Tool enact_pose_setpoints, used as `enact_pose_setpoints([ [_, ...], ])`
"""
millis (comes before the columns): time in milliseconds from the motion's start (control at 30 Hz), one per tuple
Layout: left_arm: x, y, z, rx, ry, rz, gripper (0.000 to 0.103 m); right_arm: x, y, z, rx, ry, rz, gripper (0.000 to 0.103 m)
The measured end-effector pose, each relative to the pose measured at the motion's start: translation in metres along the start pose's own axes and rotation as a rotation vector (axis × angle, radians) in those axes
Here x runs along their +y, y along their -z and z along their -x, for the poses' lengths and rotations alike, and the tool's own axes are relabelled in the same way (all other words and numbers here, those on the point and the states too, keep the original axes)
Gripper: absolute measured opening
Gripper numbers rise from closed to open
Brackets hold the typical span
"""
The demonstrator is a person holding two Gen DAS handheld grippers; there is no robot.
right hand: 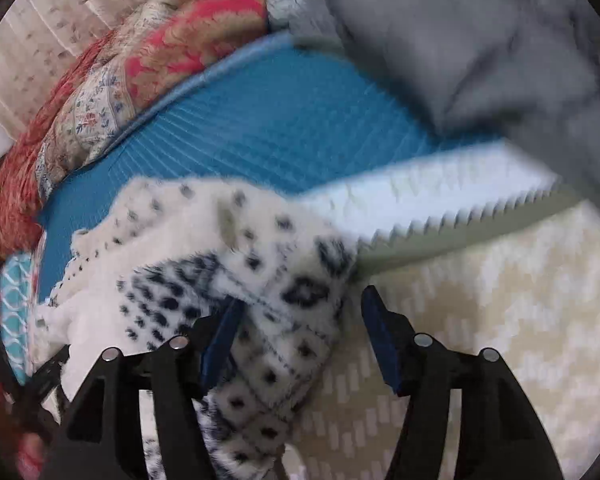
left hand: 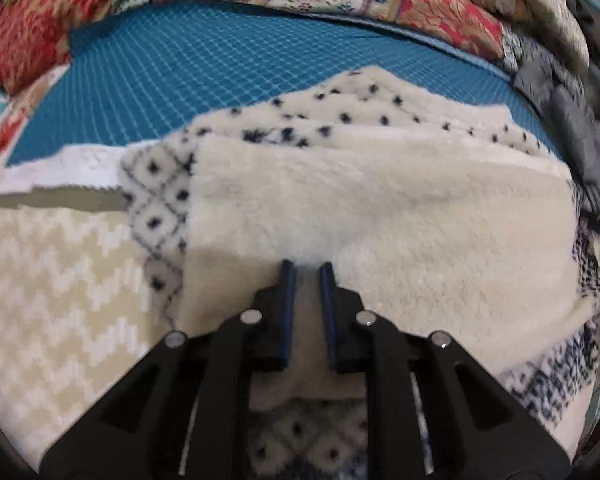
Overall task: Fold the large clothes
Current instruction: 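Lower the sweater flat onto the bed and open both grippers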
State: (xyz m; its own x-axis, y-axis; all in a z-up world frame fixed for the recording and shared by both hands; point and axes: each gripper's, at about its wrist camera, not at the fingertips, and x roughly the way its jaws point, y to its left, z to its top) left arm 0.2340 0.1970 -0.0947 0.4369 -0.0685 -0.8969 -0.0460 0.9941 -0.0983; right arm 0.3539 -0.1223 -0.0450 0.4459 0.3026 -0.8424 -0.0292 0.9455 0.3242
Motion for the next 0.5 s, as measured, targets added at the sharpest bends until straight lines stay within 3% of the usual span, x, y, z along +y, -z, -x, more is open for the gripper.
enact_pose_setpoints([
  [133, 0.006, 0.022, 0.068, -0.134, 0.011, -0.039, 0.016, 0.016, 0.03, 0.078, -0.087, -0.141, 0.118, 0.053],
  [267, 0.034, 0.082, 0.114, -0.144, 0.034, -0.002, 0.029, 0.011, 0.098, 0.12, -0.07, -0.212, 0.171, 0.053],
  [367, 0.044, 0.136, 0.13, -0.112, 0.04, 0.029, 0.03, 0.01, 0.153, 0.129, -0.053, -0.168, 0.179, 0.053],
  [500, 0.046, 0.19, 0.141, -0.081, 0.021, 0.065, 0.033, 0.028, 0.175, 0.111, -0.045, -0.056, 0.262, 0.053],
])
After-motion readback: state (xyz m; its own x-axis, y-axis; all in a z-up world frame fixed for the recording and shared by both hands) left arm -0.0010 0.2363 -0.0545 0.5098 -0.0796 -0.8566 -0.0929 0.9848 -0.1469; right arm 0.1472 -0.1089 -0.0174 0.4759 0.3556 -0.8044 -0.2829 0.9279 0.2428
